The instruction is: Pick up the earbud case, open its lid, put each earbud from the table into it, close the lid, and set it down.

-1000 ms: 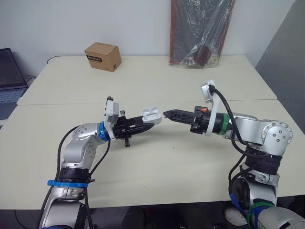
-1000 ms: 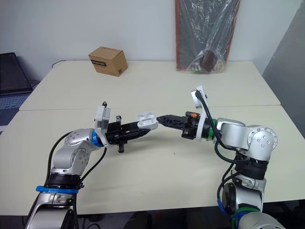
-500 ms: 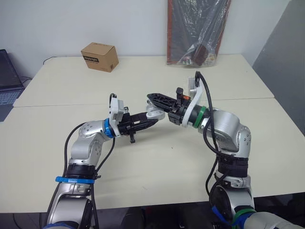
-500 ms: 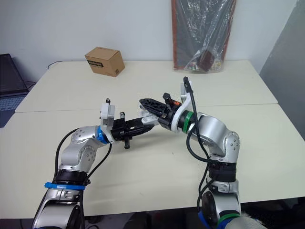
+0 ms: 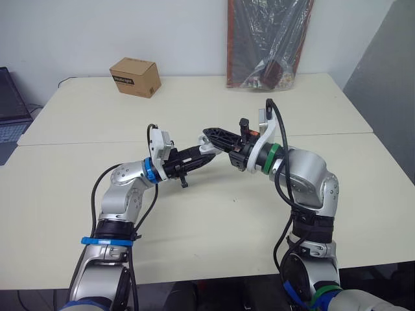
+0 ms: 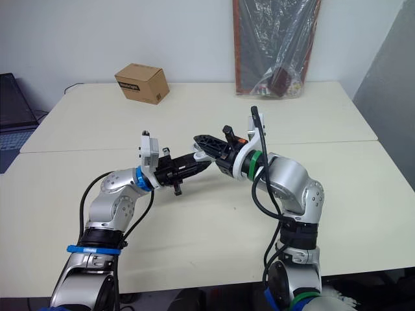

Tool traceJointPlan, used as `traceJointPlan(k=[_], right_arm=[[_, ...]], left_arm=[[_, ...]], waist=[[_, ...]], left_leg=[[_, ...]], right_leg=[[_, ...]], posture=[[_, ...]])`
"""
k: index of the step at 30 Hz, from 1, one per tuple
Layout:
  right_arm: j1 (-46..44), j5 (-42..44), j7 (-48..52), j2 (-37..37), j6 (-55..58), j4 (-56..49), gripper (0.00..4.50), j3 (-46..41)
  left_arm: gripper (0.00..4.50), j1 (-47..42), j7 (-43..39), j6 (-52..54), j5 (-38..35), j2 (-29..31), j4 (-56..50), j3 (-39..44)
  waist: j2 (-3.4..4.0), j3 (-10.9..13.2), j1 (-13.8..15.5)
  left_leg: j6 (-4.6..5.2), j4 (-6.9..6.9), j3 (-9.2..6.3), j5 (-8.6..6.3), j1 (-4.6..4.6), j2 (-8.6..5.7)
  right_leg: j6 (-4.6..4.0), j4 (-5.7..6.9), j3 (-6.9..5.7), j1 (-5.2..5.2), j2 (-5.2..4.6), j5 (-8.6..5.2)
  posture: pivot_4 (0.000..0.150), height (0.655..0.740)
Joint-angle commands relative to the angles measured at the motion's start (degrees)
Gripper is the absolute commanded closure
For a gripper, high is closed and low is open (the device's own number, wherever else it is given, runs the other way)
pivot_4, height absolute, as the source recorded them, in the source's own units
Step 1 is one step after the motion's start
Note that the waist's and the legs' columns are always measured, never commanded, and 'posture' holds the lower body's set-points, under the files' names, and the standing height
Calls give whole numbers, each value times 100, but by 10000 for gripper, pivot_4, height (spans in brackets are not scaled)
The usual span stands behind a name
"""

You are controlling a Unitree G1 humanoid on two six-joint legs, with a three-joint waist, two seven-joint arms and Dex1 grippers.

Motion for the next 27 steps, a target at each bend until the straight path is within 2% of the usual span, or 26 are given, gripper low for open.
traceJointPlan(k=[1,18,27], right_arm=[[-3,151,-28,96,-69,-228,41840,5],[-115,151,-271,273,-361,-169,41840,-13],[-53,151,-475,348,-536,-277,41840,76]], left_arm=[[36490,-147,16,3,-139,0,-184,113],[36490,-17,205,210,-236,-129,-660,52],[36490,134,833,180,-181,-430,-1154,83]], waist=[[0,0,0],[0,0,-2],[1,0,-1]], left_leg=[[0,0,0,0,0,0],[0,-1,0,0,-4,0],[0,-2,-1,0,-9,0]], right_leg=[[0,0,0,0,0,0],[3,-2,1,-2,0,-2],[4,-7,0,-5,0,-2]], posture=[[1500,7400],[1500,7400],[1500,7400]])
